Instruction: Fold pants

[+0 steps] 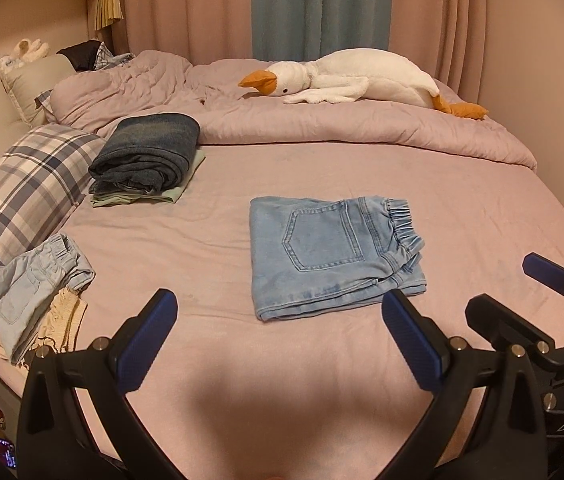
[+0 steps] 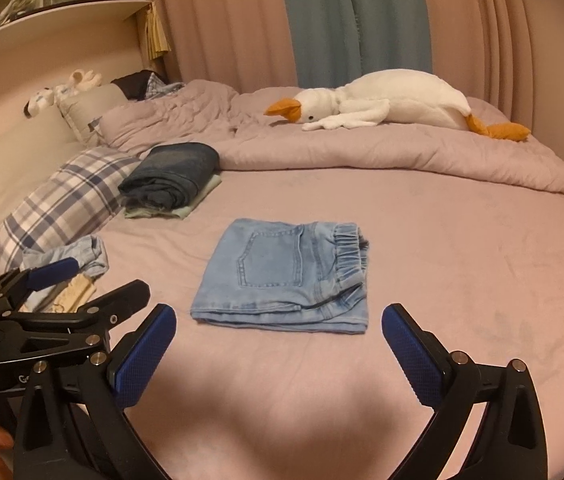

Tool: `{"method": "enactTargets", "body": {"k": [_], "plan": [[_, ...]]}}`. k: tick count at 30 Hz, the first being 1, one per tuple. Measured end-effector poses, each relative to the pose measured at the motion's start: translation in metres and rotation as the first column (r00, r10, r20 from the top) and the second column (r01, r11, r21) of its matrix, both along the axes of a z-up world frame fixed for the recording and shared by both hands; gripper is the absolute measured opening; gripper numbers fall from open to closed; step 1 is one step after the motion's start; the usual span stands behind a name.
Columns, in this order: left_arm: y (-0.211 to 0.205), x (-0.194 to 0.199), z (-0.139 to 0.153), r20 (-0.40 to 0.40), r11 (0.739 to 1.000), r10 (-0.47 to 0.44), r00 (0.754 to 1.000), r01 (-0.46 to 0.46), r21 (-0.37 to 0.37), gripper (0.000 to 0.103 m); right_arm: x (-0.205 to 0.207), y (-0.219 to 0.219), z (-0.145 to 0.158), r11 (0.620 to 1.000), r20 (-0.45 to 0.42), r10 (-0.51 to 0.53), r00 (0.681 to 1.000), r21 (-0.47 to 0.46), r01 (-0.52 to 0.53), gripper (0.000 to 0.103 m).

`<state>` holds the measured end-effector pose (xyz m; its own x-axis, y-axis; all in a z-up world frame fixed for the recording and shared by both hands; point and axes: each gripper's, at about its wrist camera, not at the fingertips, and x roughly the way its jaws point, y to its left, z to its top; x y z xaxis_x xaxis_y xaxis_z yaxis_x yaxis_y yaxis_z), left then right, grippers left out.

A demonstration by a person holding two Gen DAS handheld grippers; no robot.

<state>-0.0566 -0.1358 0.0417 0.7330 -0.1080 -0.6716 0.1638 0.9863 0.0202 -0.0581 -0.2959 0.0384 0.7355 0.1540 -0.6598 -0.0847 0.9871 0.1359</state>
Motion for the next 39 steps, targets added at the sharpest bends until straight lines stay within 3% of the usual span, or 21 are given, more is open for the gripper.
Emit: {"method": "enactTargets", "body": {"k": [39], "plan": [[0.012,0.003,-0.002,-0.004,0.999,0.032,0.999,-0.032,0.009,0.102,-0.002,-0.014,0.0,0.999,-0.005,-0.046,0.999,-0.004,0.046,0.102]]}}
